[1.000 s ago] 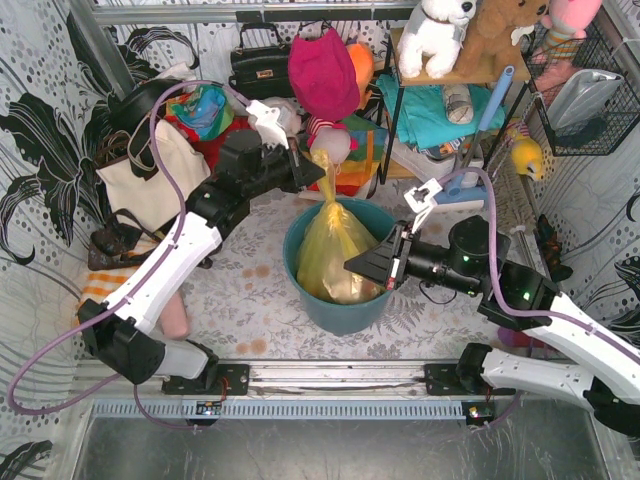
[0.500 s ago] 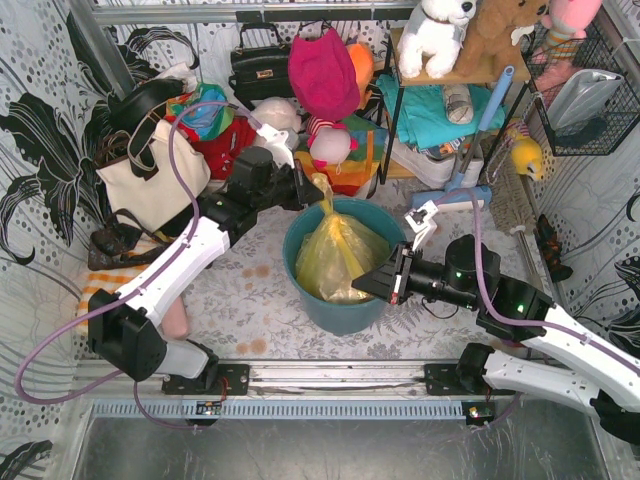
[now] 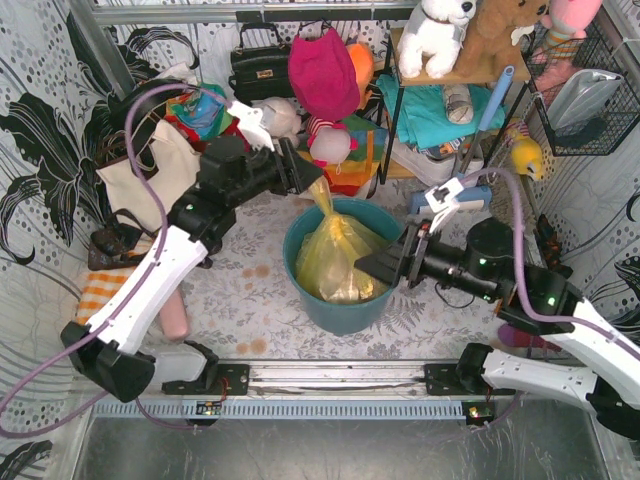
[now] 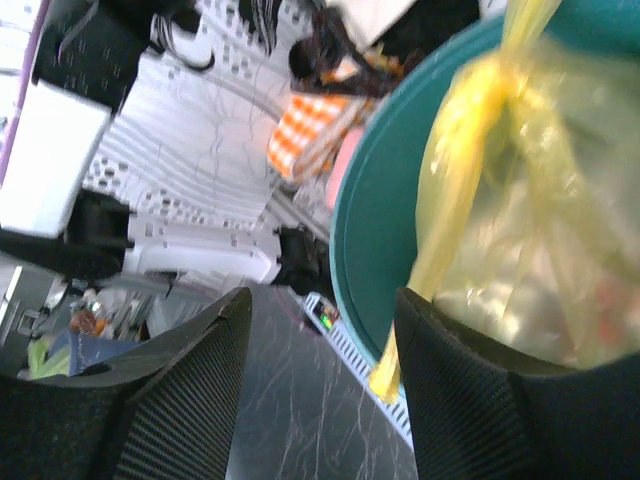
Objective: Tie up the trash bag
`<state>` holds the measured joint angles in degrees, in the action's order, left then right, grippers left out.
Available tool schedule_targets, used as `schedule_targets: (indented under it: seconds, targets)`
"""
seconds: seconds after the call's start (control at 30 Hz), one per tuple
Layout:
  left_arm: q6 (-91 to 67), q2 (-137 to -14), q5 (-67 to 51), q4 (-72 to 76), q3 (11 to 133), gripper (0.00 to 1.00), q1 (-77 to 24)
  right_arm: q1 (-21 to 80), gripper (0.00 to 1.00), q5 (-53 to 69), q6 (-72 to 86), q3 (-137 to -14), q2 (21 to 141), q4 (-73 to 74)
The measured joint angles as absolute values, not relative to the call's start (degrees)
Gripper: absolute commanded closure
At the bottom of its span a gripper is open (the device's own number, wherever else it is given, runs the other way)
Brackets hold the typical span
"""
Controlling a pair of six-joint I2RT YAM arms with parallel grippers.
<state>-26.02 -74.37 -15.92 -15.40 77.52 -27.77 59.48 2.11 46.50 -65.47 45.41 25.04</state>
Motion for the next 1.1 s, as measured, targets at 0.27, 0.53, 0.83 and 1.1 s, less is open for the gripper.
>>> schedule_targets:
  seconds: [0.27,0.53,0.83,1.1]
  targets:
    - [-22.59,-64.18,-6.76,-16.19,79.81,0.23,-27.73,59.48,0.25,-17.54,39.44,-80.93,51.81,36.25]
    - [-18.74,-53.93,10.74,-12.73,63.64,0.02,-27.7,55.75,0.02,-36.69,30.7,-82.56,60.64,42.15]
    - [-15.97,-51.66,28.01,-8.1,41.15,0.02,-26.89,21.98,0.03,-23.51,22.63,-72.18,63.77,35.73]
    - [-13.8,-54.0,35.94,6.76,28.4,0.02,-21.3,9.02,0.03,-23.16,16.08,-45.98,64.2,16.53]
